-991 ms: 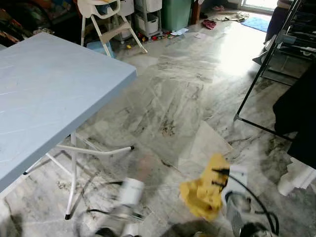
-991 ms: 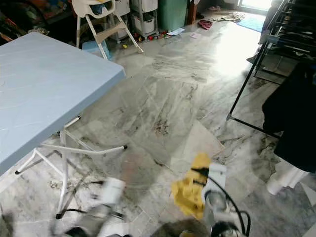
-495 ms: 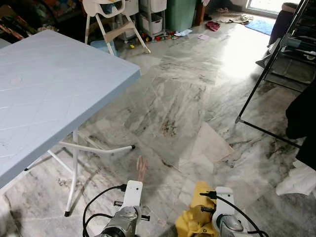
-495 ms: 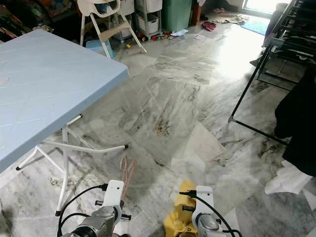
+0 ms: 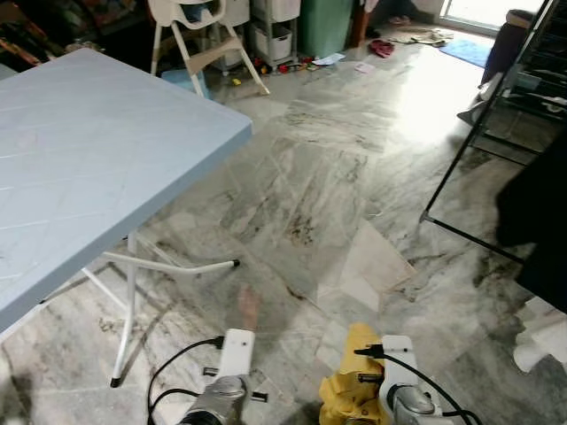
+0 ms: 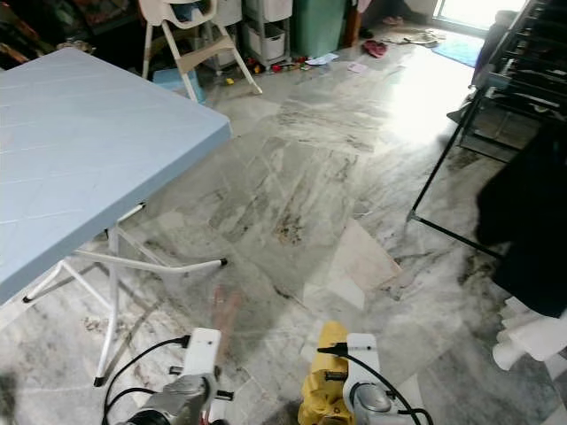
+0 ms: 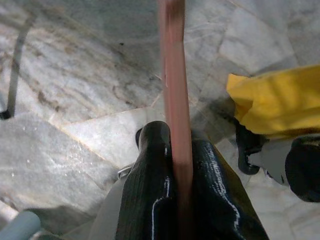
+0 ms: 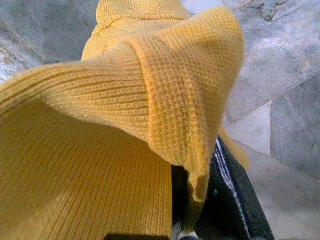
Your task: Hang hanger
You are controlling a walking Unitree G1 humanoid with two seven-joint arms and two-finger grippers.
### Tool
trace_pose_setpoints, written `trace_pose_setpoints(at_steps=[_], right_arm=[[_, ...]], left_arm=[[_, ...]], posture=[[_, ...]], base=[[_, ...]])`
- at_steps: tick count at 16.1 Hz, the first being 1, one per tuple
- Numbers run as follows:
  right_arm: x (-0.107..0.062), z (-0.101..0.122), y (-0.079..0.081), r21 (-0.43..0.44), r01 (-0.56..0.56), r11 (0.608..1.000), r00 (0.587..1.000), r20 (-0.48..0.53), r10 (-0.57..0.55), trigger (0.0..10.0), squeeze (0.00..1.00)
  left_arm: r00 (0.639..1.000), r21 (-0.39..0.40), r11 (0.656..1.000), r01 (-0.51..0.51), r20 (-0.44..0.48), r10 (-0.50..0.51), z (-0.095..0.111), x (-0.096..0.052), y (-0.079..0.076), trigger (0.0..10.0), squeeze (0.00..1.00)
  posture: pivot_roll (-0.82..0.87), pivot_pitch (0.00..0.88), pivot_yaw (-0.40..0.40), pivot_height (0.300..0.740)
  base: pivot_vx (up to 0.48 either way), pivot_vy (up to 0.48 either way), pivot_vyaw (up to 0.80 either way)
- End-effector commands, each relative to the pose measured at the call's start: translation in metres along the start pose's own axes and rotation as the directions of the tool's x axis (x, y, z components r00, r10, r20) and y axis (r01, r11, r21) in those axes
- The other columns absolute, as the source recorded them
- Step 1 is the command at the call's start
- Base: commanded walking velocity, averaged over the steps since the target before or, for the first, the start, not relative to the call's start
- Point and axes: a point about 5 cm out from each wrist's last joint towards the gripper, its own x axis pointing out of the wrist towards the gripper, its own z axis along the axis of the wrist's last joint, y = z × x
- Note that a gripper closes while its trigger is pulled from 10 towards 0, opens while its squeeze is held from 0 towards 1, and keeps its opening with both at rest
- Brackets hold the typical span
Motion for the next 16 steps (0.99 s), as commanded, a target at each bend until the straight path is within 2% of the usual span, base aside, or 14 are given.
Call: trace_pose_setpoints(at_steps=[1,2,3,5,7,9,10,11,12,15,16], right_arm=[[0.001,0.004,-0.004,-0.001,0.019,1.0,1.0,0.014,-0.019,10.0,0.0],[0.0,0.004,-0.008,0.002,0.031,1.0,0.999,0.013,-0.031,10.0,0.0],[0.0,0.003,-0.013,-0.007,0.047,0.999,0.999,0.006,-0.047,10.0,0.0],[0.0,0.002,-0.015,-0.017,0.052,0.998,0.999,0.001,-0.052,10.0,0.0],[0.0,0.004,-0.017,-0.001,0.066,0.998,0.998,0.001,-0.066,10.0,0.0],[0.001,0.009,-0.017,0.02,0.068,0.997,0.998,0.012,-0.068,10.0,0.0],[0.002,0.014,-0.015,0.033,0.065,0.997,0.998,0.024,-0.065,10.0,0.0],[0.005,0.029,-0.012,0.064,0.056,0.996,0.996,0.062,-0.06,10.0,0.0],[0.005,0.033,-0.011,0.07,0.054,0.996,0.996,0.071,-0.059,10.0,0.0],[0.007,0.043,-0.008,0.074,0.041,0.996,0.995,0.089,-0.048,10.0,0.0],[0.007,0.042,-0.007,0.065,0.039,0.997,0.995,0.086,-0.044,10.0,0.0]], left_arm=[[0.999,0.052,0.998,-0.027,-0.044,0.029,-0.013,0.0,0.009,10.0,0.0],[0.998,0.086,0.995,-0.046,-0.031,0.049,-0.012,0.0,0.011,10.0,0.0],[0.994,0.081,0.991,-0.108,0.005,0.108,-0.007,0.0,0.02,10.0,0.0],[0.99,0.057,0.988,-0.143,0.027,0.141,-0.004,0.0,0.026,10.0,0.0],[0.973,-0.075,0.977,-0.201,0.103,0.208,0.02,0.0,0.039,10.0,0.0],[0.97,-0.116,0.975,-0.187,0.136,0.202,0.035,0.0,0.038,10.0,0.0],[0.959,-0.153,0.962,-0.227,0.137,0.248,0.029,-0.004,0.084,10.0,0.0],[0.936,-0.196,0.937,-0.289,0.15,0.32,0.02,-0.022,0.163,10.0,0.0],[0.937,-0.193,0.939,-0.283,0.156,0.314,0.021,-0.023,0.164,10.0,0.0],[0.925,-0.123,0.954,-0.273,0.238,0.296,0.048,-0.021,0.156,10.0,0.0],[0.925,-0.143,0.953,-0.266,0.239,0.295,0.051,-0.021,0.155,10.0,0.0]], posture=[[-0.1,0.065,0.019,0.74],[-0.09,0.064,0.017,0.74],[-0.08,0.067,0.013,0.74],[-0.08,0.067,0.013,0.74],[-0.04,0.069,0.007,0.74],[-0.02,0.066,0.007,0.74],[-0.02,0.06,0.008,0.74],[-0.01,0.044,0.011,0.74],[-0.01,0.04,0.011,0.74],[0.04,0.008,0.001,0.74],[0.05,0.009,-0.004,0.74]], base=[[0.0,0.0,0.0],[0.0,0.0,0.0],[0.0,0.0,0.0],[0.0,0.0,0.0],[0.0,0.0,0.0],[0.0,0.0,0.0],[0.0,0.0,0.0],[0.0,0.0,0.0],[0.0,0.0,0.0],[0.0,0.0,0.0],[0.0,0.0,0.0]])
